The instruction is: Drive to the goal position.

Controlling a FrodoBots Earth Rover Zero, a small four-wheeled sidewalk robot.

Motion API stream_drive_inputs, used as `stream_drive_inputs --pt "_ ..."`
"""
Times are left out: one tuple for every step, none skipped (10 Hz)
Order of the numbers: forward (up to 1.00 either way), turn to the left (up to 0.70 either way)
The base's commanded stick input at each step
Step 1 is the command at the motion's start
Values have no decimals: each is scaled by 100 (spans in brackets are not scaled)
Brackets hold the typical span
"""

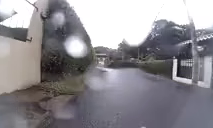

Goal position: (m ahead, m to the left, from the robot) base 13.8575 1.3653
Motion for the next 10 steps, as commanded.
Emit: stream_drive_inputs --pt "70 0" --pt "70 0" --pt "70 0" --pt "70 0" --pt "70 -8" --pt "70 -35" --pt "70 -35" --pt "70 -35" --pt "70 -35" --pt "70 -35"
